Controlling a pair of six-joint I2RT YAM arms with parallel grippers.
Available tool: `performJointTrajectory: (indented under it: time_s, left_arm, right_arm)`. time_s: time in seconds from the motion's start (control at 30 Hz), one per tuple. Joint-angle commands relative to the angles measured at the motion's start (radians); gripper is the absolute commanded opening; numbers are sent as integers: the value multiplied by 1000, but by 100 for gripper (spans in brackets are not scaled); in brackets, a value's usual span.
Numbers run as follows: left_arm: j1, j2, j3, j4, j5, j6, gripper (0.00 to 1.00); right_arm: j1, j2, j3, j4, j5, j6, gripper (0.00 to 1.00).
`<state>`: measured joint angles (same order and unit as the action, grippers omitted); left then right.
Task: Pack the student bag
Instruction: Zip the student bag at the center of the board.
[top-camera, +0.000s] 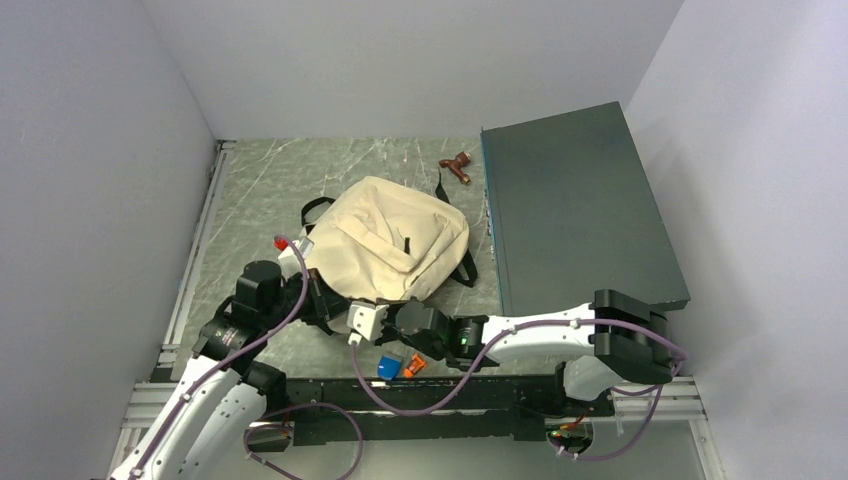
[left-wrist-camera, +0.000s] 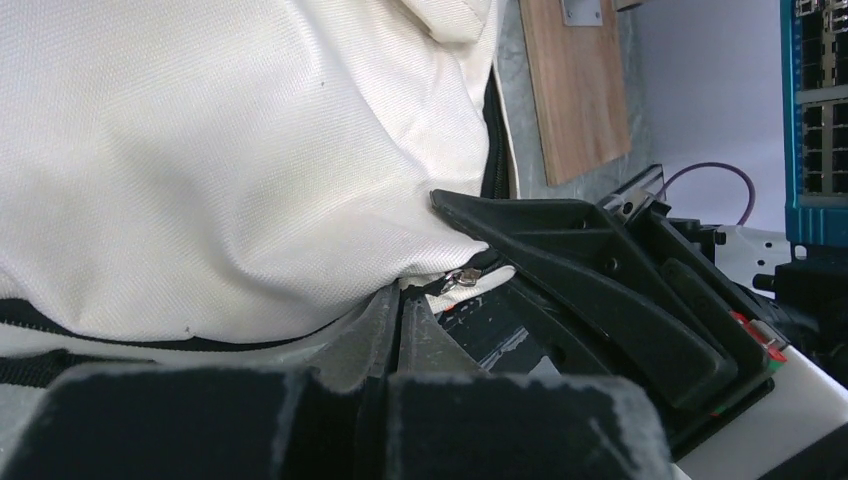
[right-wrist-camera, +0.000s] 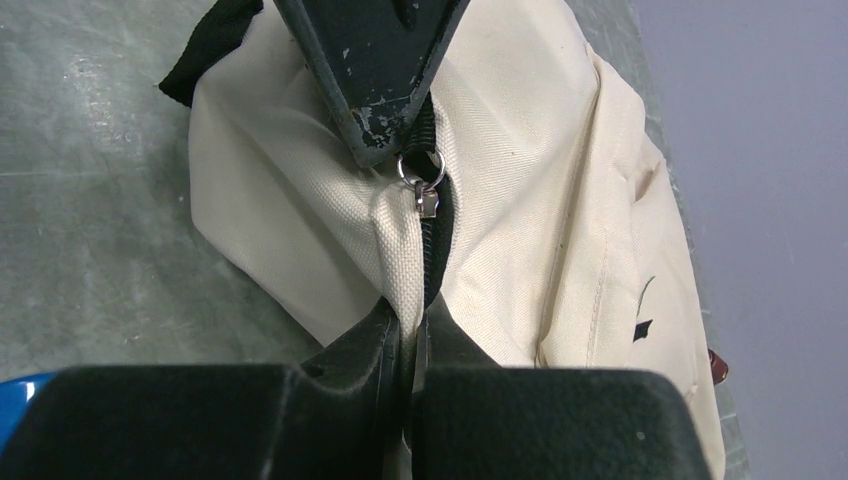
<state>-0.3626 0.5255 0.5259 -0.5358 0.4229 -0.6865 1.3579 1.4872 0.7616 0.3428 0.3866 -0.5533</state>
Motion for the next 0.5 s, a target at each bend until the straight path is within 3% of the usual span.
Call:
performJointTrajectory:
  time_s: [0.0, 0.07, 0.13, 0.47]
  left_arm:
    - [54, 26, 32, 91, -76, 91, 0]
    - [53, 17, 23, 100, -54, 92, 0]
    - [53, -2, 21, 118, -19, 92, 0]
    - [53, 22, 127, 72, 136, 162, 0]
  right_arm:
    - [-7, -77, 25, -186, 12, 30, 0]
    - [12, -70, 65, -201, 22, 28, 5]
    - [33, -68, 101, -222, 38, 31, 24]
    - [61, -87, 216, -307, -26, 97, 71]
